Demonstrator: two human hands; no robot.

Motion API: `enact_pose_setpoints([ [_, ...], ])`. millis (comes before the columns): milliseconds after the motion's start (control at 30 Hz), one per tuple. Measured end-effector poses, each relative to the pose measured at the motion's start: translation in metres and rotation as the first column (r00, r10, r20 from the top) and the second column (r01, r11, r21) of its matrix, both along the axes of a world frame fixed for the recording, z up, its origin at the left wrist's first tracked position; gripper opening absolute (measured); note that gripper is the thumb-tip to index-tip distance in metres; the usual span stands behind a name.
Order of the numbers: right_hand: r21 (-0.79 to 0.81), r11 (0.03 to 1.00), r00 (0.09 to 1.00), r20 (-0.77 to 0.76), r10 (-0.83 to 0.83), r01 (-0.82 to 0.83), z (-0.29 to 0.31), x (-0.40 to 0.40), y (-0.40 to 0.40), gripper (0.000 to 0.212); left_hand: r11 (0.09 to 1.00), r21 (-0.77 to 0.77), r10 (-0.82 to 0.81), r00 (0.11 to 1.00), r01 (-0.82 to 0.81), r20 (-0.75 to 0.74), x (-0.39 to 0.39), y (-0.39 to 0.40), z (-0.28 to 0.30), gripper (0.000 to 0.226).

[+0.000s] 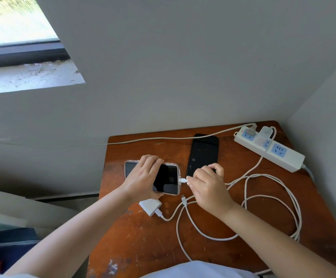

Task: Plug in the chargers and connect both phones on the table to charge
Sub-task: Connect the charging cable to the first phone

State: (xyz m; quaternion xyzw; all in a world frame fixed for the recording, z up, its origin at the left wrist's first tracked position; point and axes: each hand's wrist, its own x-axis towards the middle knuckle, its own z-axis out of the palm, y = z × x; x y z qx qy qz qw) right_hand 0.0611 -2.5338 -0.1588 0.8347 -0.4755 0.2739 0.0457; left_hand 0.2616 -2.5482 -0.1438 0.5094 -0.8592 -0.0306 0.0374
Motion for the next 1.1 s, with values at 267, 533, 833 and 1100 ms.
enact_pose_setpoints([
  [267,0.053,0.999,1.000,-0.015,-0.007,0.008,-0.012,0.005,0.001,0.024,0.997,0.063,-0.041,0.996,0.036,0.077,0.008,-0.012,-0.006,0.091],
  [533,0.162,0.987,0.994,-0.107,0.007,0.011,-0.034,0.004,0.015,0.042,0.971,0.227,0.013,0.958,-0.081,0.285,0.015,-0.056,-0.019,0.091],
  [833,0.269,0.960,0.991,-0.083,0.101,-0.076,-0.044,0.004,0.023,0.039,0.945,0.315,0.022,0.975,-0.092,0.220,0.021,-0.062,-0.032,0.070],
  [1100,0.232,0.971,0.996,-0.054,0.072,-0.057,-0.059,-0.004,0.031,0.056,0.924,0.363,0.065,0.984,-0.122,0.165,0.016,-0.058,-0.038,0.079],
])
